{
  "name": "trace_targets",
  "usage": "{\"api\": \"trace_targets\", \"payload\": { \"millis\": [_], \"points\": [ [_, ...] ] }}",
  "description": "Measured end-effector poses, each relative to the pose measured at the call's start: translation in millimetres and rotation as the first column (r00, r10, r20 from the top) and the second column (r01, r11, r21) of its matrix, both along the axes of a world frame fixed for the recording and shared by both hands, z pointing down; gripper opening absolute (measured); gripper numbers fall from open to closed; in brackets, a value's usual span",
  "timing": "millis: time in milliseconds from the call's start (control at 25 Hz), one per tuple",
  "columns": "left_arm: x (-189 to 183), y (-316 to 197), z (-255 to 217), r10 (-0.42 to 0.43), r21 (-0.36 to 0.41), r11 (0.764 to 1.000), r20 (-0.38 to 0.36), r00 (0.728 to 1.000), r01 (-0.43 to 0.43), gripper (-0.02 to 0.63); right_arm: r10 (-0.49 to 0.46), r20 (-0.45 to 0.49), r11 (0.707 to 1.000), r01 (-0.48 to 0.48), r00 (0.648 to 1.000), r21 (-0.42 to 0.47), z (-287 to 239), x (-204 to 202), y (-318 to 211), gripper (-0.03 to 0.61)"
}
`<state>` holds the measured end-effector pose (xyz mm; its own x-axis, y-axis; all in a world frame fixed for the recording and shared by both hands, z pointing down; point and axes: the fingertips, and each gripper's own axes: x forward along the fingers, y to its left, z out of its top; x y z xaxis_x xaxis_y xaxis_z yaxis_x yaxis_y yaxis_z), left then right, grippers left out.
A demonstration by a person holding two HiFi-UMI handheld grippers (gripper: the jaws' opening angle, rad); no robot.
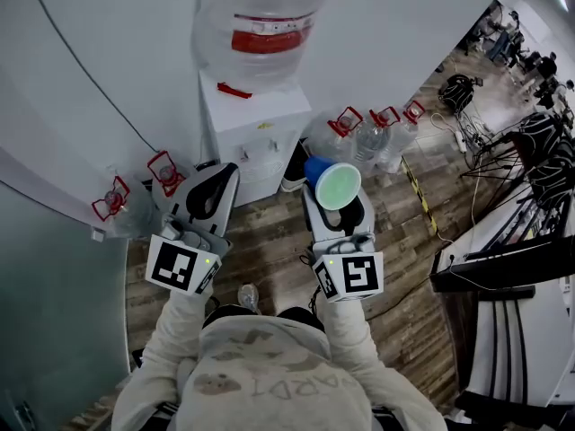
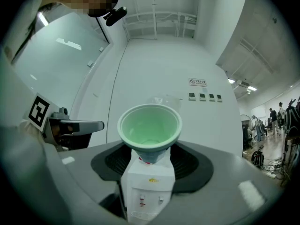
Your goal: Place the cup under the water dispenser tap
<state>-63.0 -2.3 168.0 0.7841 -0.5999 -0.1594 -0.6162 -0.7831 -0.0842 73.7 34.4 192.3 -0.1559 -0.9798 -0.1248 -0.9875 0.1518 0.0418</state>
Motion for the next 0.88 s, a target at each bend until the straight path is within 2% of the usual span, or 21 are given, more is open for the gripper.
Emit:
{"api": "trace_targets", "payload": {
  "millis": [520, 880],
  "points": [
    [6.0, -26.4, 7.4, 0.036, -0.009, 0.999, -0.006, 0.999, -0.036, 0.005, 0.015, -0.009, 1.000, -0.015, 1.000, -0.020, 7.9, -0.6, -22.2, 0.262],
    [24.8, -60.4, 7.7, 0.009, -0.014, 1.000, -0.018, 1.000, -0.009, 0.005, -0.030, -0.022, 0.999, 0.029, 0.999, -0.041, 11.4, 14.3, -60.2, 0.262]
  ]
}}
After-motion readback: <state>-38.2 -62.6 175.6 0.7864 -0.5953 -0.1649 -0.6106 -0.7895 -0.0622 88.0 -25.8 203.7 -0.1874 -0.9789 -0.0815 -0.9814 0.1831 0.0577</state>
